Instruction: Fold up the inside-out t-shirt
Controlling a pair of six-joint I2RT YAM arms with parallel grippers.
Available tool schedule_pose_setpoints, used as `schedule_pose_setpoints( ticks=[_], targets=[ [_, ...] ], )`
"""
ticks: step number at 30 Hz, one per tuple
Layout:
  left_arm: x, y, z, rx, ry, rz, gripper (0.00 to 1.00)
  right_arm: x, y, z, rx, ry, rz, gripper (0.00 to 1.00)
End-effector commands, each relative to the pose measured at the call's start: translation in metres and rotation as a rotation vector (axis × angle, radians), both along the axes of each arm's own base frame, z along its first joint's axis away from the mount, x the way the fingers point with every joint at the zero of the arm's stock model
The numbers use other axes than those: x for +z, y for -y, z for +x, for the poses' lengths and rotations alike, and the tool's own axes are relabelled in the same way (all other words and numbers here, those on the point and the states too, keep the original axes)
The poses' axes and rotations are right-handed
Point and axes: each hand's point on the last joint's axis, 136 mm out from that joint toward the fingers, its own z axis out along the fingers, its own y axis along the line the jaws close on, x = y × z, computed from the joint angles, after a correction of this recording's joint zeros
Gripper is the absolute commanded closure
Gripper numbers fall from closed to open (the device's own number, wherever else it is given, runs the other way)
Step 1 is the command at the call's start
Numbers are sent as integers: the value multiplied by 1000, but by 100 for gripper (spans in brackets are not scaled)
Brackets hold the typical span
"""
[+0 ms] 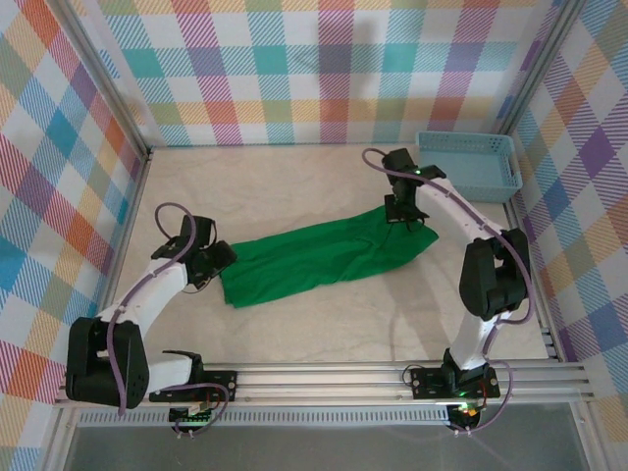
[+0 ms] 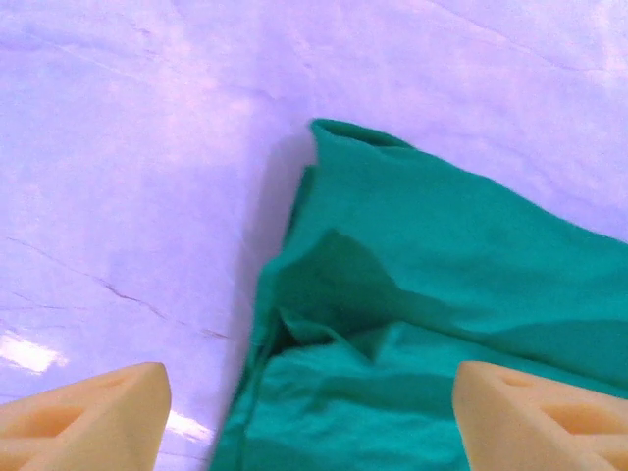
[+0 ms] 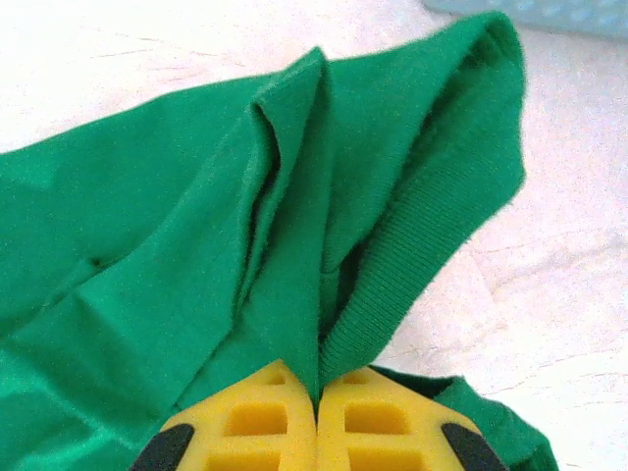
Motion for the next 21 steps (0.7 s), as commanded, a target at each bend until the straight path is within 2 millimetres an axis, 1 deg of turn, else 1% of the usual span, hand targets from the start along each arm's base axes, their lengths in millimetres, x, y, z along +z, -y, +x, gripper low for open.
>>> schedule_pose_setpoints(
  ticks=[1,3,5,8,10,11,16,19,20,21],
  targets=[
    [-16,2,-6,-30,-67,-19,29,30,-19,-7,117,29,-108,100],
    [-26,7,-6,-40,-78,-42,32,39,-41,-13,172,29,-112,100],
    [-34,14,-6,-55,-85,-66,35,44,-72,-22,232,22,-87,100],
    [-43,24,-7,-88,-100,-74,41,46,-118,-37,305,-6,-33,100],
    [-47,30,-8,-107,-99,-85,48,43,-150,-49,345,-36,10,100],
    [-49,32,-9,-111,-100,-90,50,44,-163,-53,355,-42,34,100],
    [-59,46,-16,-148,-96,-109,63,39,-224,-75,367,-94,189,100],
    [-67,51,-24,-155,-108,-117,70,41,-256,-86,380,-99,265,100],
    [-69,53,-28,-156,-116,-119,71,42,-264,-89,383,-98,282,100],
    [-68,57,-24,-163,-88,-126,72,43,-272,-92,384,-95,302,100]
  ],
)
